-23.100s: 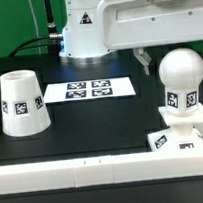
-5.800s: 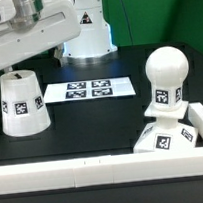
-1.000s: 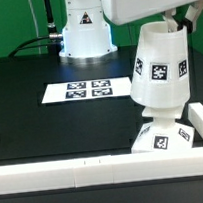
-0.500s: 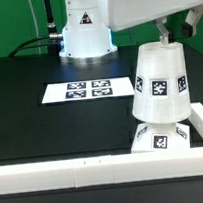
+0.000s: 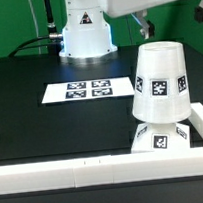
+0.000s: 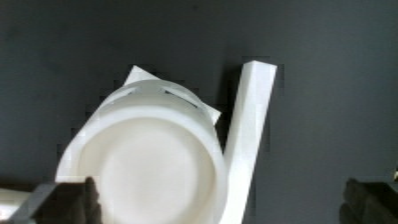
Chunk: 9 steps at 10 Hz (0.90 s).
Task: Assemble lamp
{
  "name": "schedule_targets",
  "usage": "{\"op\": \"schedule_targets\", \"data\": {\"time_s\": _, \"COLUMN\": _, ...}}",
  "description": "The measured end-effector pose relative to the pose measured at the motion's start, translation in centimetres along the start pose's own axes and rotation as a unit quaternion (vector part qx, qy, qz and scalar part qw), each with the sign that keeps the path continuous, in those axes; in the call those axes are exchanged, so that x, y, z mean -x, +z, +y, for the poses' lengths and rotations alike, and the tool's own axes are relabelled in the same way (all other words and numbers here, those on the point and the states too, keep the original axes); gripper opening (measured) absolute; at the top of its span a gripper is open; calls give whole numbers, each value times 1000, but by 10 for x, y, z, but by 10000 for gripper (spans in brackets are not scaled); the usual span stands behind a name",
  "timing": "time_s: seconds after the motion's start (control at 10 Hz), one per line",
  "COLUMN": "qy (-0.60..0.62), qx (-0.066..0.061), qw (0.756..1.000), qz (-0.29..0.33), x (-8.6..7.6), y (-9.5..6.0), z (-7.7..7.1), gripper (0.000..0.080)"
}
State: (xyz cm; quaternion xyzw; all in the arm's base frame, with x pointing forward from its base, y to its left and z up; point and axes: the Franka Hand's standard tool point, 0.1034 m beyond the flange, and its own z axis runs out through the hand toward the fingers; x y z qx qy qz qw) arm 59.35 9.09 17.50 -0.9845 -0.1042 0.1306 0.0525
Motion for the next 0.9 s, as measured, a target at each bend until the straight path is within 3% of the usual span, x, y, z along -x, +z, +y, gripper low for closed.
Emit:
{"op": "schedule_targets", "data": {"time_s": 0.1, "qy": -9, "qx": 20, "qw": 1000, "qz": -6, "x": -2, "y": -7, "z": -5, "gripper": 695}}
{"op": "schedule_targets", "data": {"time_s": 0.2, "qy": -18, "qx": 30, "qw": 999, "qz": -7, "x": -4, "y": -8, "z": -11, "gripper": 695}}
{"op": "schedule_targets", "data": {"time_s": 0.9, "qy": -20, "qx": 30, "qw": 999, "qz": -9, "x": -4, "y": -5, "z": -13, "gripper": 699}}
